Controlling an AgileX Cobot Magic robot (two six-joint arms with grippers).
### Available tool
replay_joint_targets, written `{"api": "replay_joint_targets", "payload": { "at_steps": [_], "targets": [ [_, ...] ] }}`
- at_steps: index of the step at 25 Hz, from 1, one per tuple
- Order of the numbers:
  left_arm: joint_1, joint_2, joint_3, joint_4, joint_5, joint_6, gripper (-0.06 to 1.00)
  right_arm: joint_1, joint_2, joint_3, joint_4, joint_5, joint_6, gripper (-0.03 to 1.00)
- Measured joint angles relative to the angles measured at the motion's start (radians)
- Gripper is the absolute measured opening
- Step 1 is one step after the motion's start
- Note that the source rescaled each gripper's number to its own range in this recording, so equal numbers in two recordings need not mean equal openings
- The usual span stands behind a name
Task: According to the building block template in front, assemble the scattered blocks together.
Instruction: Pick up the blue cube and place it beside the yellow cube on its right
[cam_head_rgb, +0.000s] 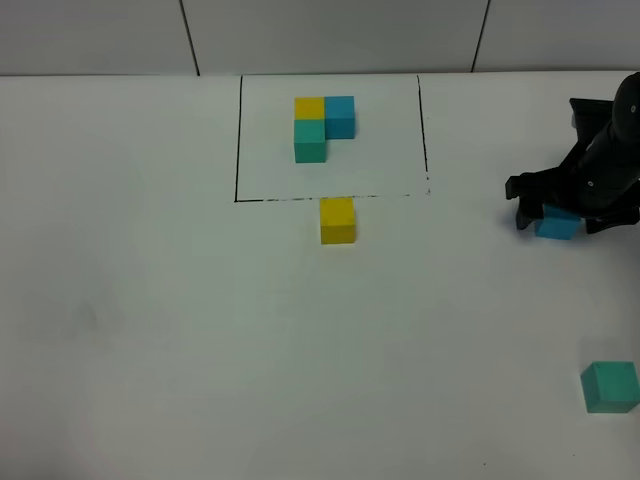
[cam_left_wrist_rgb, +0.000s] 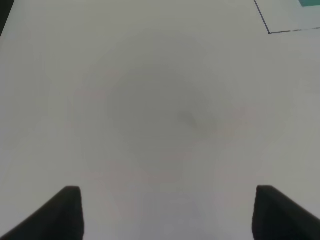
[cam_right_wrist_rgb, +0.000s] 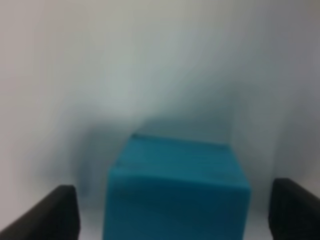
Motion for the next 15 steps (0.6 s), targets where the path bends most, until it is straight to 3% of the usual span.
{"api": "replay_joint_targets", "payload": {
  "at_steps": [4,6,9,10,13,15],
  "targets": [
    [0.000,0.000,0.000,0.000,0.000,0.000,0.62,0.000,0.010,-0.004,-0.014,0.007,0.004,0.50],
    [0.000,0.000,0.000,0.000,0.000,0.000,0.62,0.000,0.011,-0.005,-0.029,0.010,0.008,0.41],
    [0.000,0.000,0.000,0.000,0.000,0.000,0.62,0.000,0.012,-0.013,-0.049,0.037,0.030,0.05],
    [0.000,0.000,0.000,0.000,0.000,0.000,0.62,0.000,0.013,-0.020,-0.052,0.056,0.034,0.00],
    [0.000,0.000,0.000,0.000,0.000,0.000,0.62,0.011,0.020,-0.059,-0.059,0.146,0.022,0.01],
    [0.000,0.000,0.000,0.000,0.000,0.000,0.62,0.042,0.021,-0.108,-0.081,0.213,-0.050,0.01]
  ]
}}
